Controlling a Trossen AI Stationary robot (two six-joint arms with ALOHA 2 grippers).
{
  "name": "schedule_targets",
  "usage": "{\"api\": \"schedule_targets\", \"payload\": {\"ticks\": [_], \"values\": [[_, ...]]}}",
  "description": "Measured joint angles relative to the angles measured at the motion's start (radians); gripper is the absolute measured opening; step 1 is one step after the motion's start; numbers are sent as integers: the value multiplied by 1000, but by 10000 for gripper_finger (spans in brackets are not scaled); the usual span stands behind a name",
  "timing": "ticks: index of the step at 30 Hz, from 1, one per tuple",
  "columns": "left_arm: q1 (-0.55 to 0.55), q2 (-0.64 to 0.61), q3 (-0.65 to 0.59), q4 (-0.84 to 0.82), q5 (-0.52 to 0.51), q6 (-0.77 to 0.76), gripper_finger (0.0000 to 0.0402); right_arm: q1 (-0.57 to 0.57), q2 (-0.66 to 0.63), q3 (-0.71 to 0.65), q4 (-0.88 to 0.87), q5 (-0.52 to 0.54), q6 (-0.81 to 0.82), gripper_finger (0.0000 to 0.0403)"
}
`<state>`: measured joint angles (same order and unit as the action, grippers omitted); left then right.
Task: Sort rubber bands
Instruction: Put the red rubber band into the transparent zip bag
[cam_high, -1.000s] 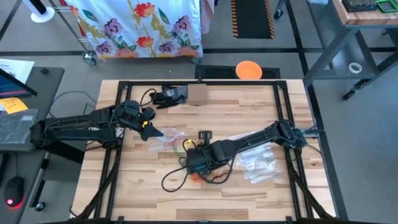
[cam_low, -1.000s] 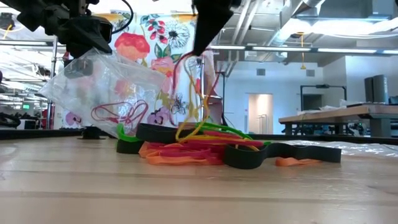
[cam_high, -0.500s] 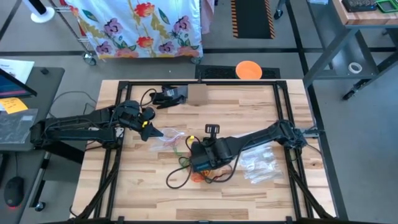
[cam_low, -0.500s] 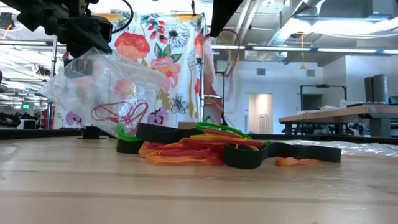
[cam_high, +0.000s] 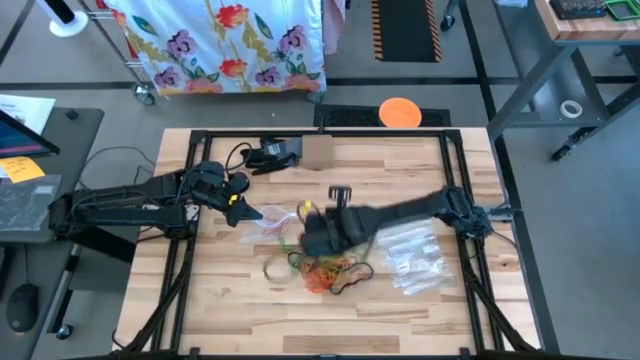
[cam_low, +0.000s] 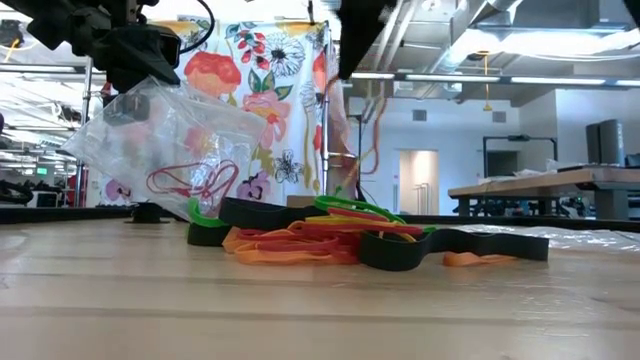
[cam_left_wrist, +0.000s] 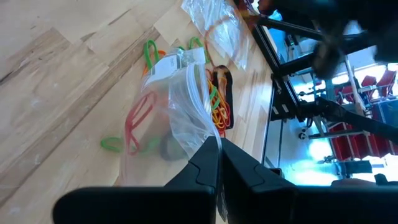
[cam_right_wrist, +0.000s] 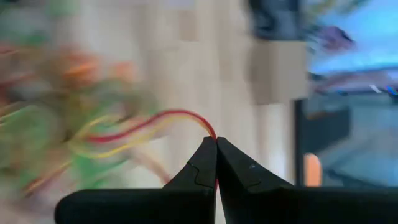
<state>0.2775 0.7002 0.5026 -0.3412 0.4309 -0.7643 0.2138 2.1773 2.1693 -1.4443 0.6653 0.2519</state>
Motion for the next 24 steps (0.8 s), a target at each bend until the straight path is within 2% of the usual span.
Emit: {"api": "schedule_targets", "payload": {"ticks": [4, 8, 11, 14, 16, 19, 24], "values": [[-1, 0, 0, 0, -6, 3, 0, -70, 2, -68, 6, 8, 91, 19], [-1, 0, 0, -1, -8, 3, 0, -106, 2, -130, -39, -55, 205, 62], [-1, 0, 0, -1, -8, 5, 0, -109, 2, -158, -45, -93, 216, 102], [-1, 0, 0, -1, -8, 12, 0, -96, 2, -168, -45, -186, 188, 137], [-1, 0, 0, 0, -8, 13, 0, -83, 2, -171, -43, -198, 162, 153], [-1, 0, 0, 0, -8, 20, 0, -75, 2, -177, -44, -170, 162, 162], [-1, 0, 0, 0, -9, 20, 0, -97, -1, -224, -22, -183, 156, 157]]}}
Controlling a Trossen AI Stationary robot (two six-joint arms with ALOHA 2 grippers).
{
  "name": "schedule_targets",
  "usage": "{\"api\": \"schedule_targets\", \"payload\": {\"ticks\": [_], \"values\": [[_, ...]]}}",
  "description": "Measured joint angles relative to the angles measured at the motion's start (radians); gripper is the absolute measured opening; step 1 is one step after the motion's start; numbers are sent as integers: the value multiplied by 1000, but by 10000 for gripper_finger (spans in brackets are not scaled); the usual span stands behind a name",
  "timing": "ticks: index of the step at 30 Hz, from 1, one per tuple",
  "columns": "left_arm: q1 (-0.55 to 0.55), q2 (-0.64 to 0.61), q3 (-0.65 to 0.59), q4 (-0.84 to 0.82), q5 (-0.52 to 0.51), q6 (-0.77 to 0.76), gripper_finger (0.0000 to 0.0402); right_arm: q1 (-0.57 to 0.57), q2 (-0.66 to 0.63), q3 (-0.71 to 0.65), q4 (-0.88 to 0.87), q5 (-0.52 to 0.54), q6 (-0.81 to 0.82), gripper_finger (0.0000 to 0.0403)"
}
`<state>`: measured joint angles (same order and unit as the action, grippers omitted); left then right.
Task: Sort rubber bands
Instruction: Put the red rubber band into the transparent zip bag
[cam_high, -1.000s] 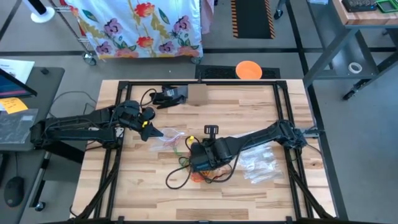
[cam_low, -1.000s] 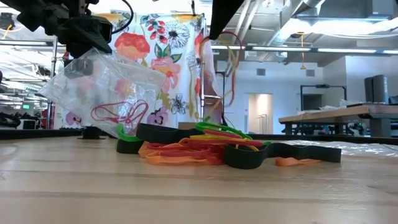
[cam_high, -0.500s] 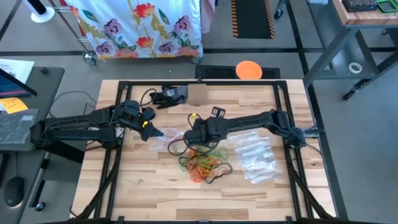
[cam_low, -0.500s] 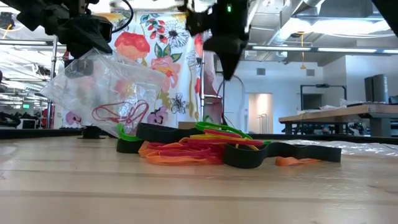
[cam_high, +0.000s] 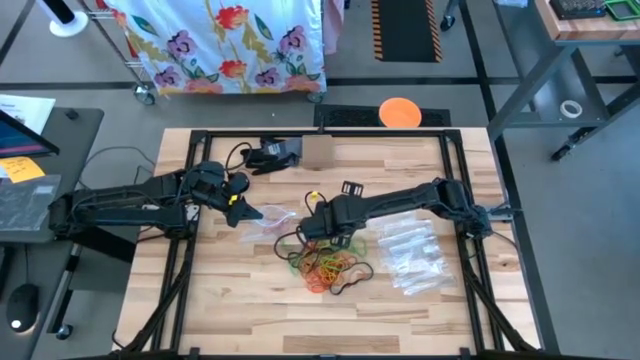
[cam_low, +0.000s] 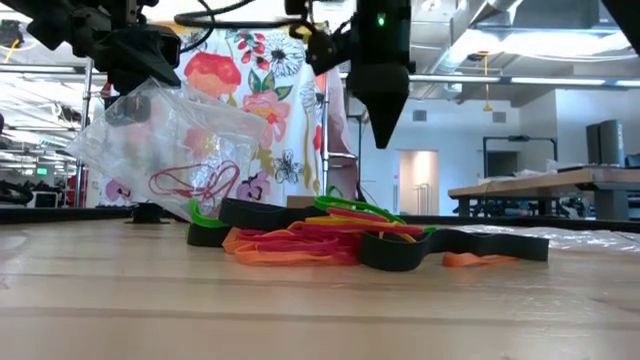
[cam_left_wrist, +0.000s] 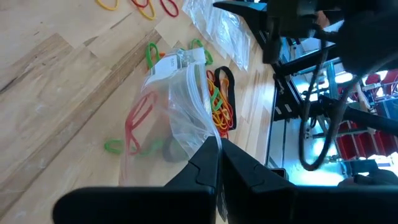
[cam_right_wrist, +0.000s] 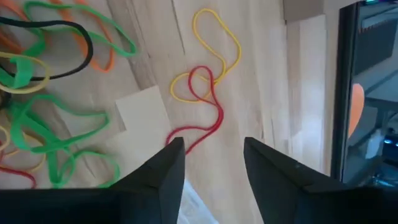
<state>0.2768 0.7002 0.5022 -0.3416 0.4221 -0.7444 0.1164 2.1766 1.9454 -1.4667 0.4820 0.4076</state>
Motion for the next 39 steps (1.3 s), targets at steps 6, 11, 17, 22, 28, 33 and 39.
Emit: {"api": "schedule_targets", "payload": {"ticks": [6, 11, 17, 22, 28, 33, 39], "values": [[0, 0, 0, 1, 0, -1, 0, -105, -17, -184, 131, -128, -9, 134], [0, 0, 0, 0, 1, 0, 0, -192, -156, -391, 350, -220, -33, 119], [0, 0, 0, 1, 2, 0, 0, -281, -394, -736, 702, -401, -22, 116], [0, 0, 0, 0, 3, -1, 0, -303, -457, -904, 926, -411, 0, 116], [0, 0, 0, 0, -3, -16, 0, -294, -437, -941, 949, -271, 3, 116], [0, 0, 0, 0, -4, -24, 0, -295, -424, -957, 995, -289, 3, 116], [0, 0, 0, 0, -5, -27, 0, -313, -354, -952, 1010, -275, 9, 116]]}}
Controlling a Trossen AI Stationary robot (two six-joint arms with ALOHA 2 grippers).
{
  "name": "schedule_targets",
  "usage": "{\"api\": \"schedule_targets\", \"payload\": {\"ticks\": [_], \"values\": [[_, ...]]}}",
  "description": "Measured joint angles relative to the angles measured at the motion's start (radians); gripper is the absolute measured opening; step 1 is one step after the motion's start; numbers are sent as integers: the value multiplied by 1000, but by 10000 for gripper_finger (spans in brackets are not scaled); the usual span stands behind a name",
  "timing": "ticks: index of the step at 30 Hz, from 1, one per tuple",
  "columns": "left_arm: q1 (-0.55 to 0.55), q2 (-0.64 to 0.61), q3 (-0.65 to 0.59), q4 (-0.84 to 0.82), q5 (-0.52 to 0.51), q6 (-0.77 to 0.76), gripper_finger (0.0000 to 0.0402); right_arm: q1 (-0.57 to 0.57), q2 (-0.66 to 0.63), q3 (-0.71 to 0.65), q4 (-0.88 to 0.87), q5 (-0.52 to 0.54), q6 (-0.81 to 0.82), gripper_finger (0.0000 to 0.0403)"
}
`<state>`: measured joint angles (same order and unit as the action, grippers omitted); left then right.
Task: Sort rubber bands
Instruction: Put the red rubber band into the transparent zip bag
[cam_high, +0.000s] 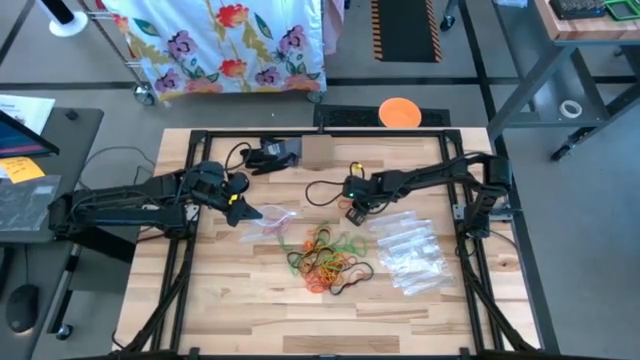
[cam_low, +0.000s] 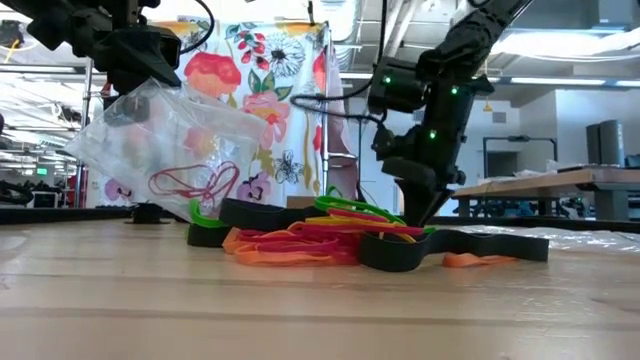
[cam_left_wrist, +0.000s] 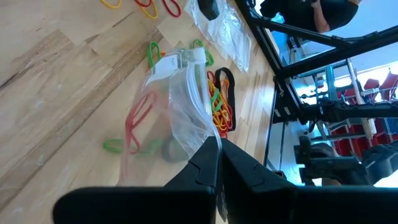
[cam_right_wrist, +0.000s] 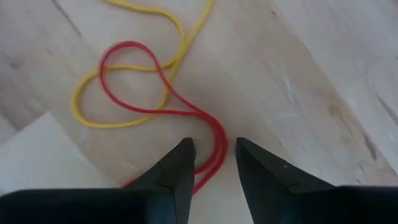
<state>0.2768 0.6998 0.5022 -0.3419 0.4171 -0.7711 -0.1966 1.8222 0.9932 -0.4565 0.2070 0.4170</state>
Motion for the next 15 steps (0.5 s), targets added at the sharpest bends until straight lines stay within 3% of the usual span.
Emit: {"api": "schedule_targets", "payload": {"ticks": [4, 9, 15], "values": [[-9, 0, 0, 1, -2, 0, 0, 1, 37, 4, -28, 0, 21, 99], [-19, 0, 0, 0, -3, 0, 0, 41, 13, -1, -22, 23, 17, 12], [-19, 0, 0, 2, -10, 0, 0, 77, -71, -11, -63, 33, 17, 1]]}}
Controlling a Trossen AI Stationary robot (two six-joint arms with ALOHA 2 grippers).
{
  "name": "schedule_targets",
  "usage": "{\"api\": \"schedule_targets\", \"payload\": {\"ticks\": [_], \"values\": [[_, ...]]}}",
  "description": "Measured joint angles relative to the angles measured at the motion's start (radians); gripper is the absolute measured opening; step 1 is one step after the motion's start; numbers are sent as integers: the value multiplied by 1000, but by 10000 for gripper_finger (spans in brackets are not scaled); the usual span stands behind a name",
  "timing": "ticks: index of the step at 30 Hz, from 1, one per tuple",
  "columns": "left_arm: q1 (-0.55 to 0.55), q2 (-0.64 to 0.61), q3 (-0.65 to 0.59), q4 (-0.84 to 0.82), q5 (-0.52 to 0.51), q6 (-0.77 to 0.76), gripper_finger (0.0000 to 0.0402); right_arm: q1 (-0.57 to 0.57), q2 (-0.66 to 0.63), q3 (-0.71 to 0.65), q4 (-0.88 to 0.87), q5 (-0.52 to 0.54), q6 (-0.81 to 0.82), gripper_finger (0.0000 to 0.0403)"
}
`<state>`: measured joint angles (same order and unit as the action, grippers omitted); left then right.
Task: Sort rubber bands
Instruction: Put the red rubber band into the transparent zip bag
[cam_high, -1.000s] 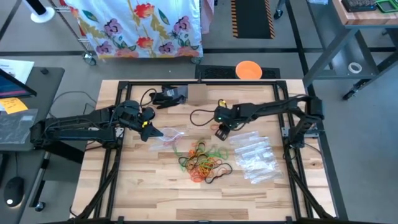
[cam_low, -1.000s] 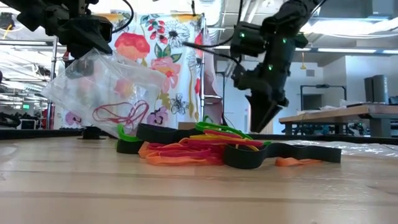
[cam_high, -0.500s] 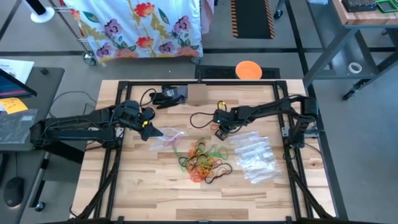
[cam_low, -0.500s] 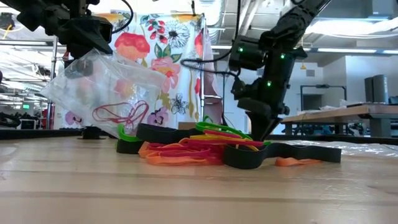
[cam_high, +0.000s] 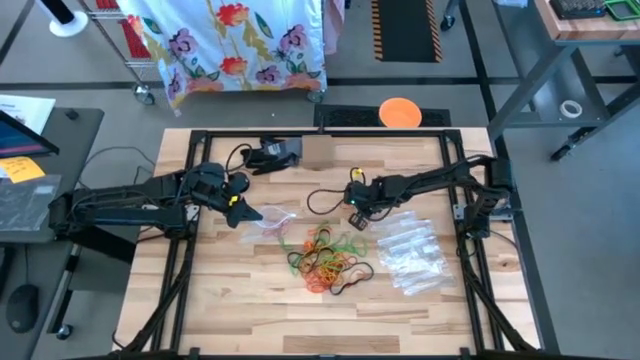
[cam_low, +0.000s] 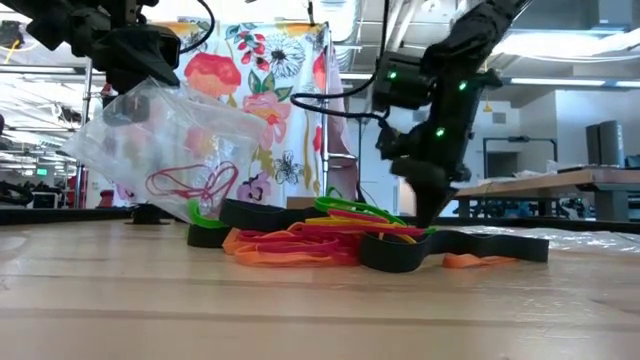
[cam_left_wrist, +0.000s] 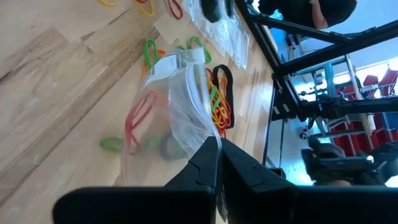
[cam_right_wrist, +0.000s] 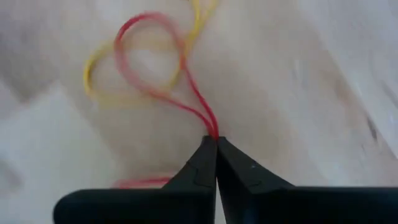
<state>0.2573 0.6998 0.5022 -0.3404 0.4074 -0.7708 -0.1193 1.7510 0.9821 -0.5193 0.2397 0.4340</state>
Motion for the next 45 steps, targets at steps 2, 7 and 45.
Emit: {"api": "schedule_targets", "payload": {"ticks": [2, 7, 45], "values": [[0, 0, 0, 0, -6, 0, 0, 17, -55, 3, 16, 33, -1, 1], [0, 0, 0, 0, -8, -8, 0, 73, -190, 5, 96, 112, -4, 0], [-107, -1, 0, 182, 21, -157, 0, 235, 267, 406, 1152, 54, -461, 0]]}}
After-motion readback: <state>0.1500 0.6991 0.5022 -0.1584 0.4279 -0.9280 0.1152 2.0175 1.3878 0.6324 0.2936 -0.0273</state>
